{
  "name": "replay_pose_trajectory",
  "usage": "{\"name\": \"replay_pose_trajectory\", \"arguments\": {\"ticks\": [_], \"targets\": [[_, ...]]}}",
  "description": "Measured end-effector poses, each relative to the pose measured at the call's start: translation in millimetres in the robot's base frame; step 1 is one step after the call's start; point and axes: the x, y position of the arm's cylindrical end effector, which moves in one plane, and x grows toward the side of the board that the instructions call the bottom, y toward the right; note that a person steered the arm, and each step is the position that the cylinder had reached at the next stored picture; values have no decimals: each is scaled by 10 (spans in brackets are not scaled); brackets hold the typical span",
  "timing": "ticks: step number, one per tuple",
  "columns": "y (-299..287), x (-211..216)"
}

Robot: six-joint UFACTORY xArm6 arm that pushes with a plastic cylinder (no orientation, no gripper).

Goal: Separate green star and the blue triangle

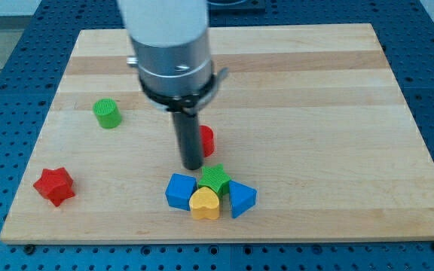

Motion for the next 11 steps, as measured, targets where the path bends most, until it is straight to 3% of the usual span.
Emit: {"name": "replay_pose_trajectory", "arguments": {"ticks": [1, 2, 3, 4, 5, 6, 8, 9, 11], "targets": [[238, -205], [238, -733], [564, -411], [1297, 234], [1551, 745], [723, 1001], [-105, -30], [-29, 94], [685, 495]]}}
